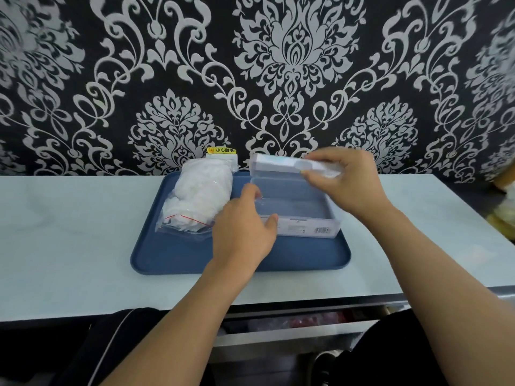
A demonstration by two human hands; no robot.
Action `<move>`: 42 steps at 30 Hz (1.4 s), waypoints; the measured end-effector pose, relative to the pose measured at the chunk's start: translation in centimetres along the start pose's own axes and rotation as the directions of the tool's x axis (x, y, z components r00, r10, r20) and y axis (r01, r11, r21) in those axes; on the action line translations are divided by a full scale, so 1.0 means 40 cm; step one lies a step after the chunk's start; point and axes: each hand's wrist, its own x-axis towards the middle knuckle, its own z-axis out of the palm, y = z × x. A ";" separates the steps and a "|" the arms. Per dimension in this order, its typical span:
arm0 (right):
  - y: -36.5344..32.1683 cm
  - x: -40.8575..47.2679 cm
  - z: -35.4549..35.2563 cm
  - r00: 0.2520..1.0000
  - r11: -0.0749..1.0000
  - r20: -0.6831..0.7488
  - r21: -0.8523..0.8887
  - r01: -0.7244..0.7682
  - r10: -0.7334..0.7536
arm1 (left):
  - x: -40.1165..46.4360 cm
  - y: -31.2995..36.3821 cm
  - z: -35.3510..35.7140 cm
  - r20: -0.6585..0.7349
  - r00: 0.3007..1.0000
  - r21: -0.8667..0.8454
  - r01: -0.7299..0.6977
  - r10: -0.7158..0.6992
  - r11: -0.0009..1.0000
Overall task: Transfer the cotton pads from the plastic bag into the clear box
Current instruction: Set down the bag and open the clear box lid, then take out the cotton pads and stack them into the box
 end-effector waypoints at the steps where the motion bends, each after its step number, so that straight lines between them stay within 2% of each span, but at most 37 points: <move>1: 0.009 0.022 0.007 0.995 0.999 -0.091 0.027 -0.028 0.031 | 0.000 0.001 -0.002 0.022 0.999 0.053 -0.038 0.037 0.998; 3: 0.049 0.074 0.021 0.948 0.990 -0.287 0.075 -0.120 0.136 | 0.003 0.000 -0.011 0.083 0.994 0.095 -0.077 0.069 0.992; 4: 0.070 0.095 0.031 0.920 0.978 -0.333 0.091 -0.188 0.208 | 0.005 -0.003 -0.015 0.114 0.991 0.090 -0.077 0.066 0.993; 5: 0.090 0.109 0.042 0.910 0.962 -0.313 0.085 -0.259 0.273 | 0.007 -0.006 -0.023 0.138 0.988 0.079 -0.077 0.065 0.994; 8: 0.119 0.097 0.085 0.936 0.936 -0.004 -0.035 -0.351 0.351 | 0.014 -0.020 -0.040 0.178 0.982 0.063 -0.081 0.069 0.995; 10: 0.121 0.071 0.104 0.899 0.915 0.170 -0.090 -0.394 0.404 | 0.017 -0.024 -0.049 0.193 0.979 0.052 -0.074 0.063 0.996; 13: 0.127 0.048 0.101 0.802 0.867 0.330 -0.161 -0.471 0.497 | 0.021 -0.016 -0.054 0.221 0.972 0.074 -0.092 0.074 0.993; 15: 0.112 0.039 0.094 0.768 0.851 0.371 -0.292 -0.437 0.522 | 0.022 -0.014 -0.062 0.219 0.971 0.090 -0.113 0.092 0.989; 16: 0.104 0.037 0.089 0.804 0.856 0.331 -0.347 -0.382 0.494 | 0.022 -0.012 -0.067 0.217 0.970 0.087 -0.128 0.107 0.988; 18: 0.065 0.037 0.082 0.926 0.891 0.169 -0.374 -0.257 0.338 | 0.021 -0.017 -0.099 0.185 0.972 0.030 -0.154 0.145 0.988; 20: -0.019 0.022 0.078 0.989 0.968 -0.003 -0.206 -0.144 0.146 | 0.023 -0.037 -0.158 0.059 0.982 -0.095 -0.174 0.180 0.980; 21: -0.076 0.005 0.083 0.997 0.995 -0.029 -0.068 -0.071 0.070 | 0.029 -0.060 -0.192 -0.040 0.984 -0.174 -0.176 0.172 0.969; 22: -0.140 -0.019 0.090 1.000 0.999 0.013 0.052 0.008 -0.009 | 0.035 -0.089 -0.226 -0.136 0.979 -0.242 -0.179 0.149 0.954; 24: -0.258 -0.081 0.131 0.955 0.973 0.221 0.168 0.160 -0.195 | 0.048 -0.172 -0.284 -0.236 0.969 -0.275 -0.142 0.077 0.951; 25: -0.297 -0.112 0.164 0.905 0.965 0.343 0.162 0.206 -0.251 | 0.051 -0.212 -0.302 -0.201 0.979 -0.247 -0.088 0.038 0.965; 26: -0.322 -0.138 0.205 0.847 0.966 0.465 0.116 0.230 -0.258 | 0.051 -0.249 -0.312 -0.106 0.994 -0.202 -0.014 -0.008 0.979; 28: -0.339 -0.165 0.280 0.737 0.968 0.650 -0.008 0.252 -0.186 | 0.045 -0.292 -0.303 0.143 0.987 -0.145 0.098 -0.077 0.985; 29: -0.338 -0.170 0.311 0.716 0.970 0.686 -0.068 0.235 -0.126 | 0.042 -0.306 -0.291 0.224 0.971 -0.147 0.124 -0.089 0.981; 30: -0.338 -0.171 0.332 0.724 0.970 0.687 -0.125 0.207 -0.066 | 0.045 -0.314 -0.278 0.251 0.964 -0.157 0.132 -0.090 0.979; 32: -0.330 -0.164 0.350 0.787 0.970 0.615 -0.222 0.104 0.056 | 0.055 -0.319 -0.253 0.218 0.973 -0.142 0.103 -0.070 0.985; 35: -0.322 -0.143 0.342 0.902 0.980 0.413 -0.193 -0.046 0.124 | 0.068 -0.303 -0.228 0.156 0.987 -0.111 0.041 -0.024 0.993; 36: -0.316 -0.138 0.338 0.920 0.978 0.357 -0.180 -0.102 0.161 | 0.072 -0.299 -0.221 0.154 0.988 -0.116 0.031 -0.013 0.993; 38: -0.301 -0.124 0.329 0.915 0.958 0.318 -0.224 -0.181 0.247 | 0.076 -0.289 -0.211 0.159 0.987 -0.095 0.006 0.009 0.995; 42: -0.259 -0.087 0.309 0.931 0.920 0.234 -0.342 -0.189 0.278 | 0.090 -0.281 -0.187 0.077 0.996 -0.053 -0.034 0.038 0.998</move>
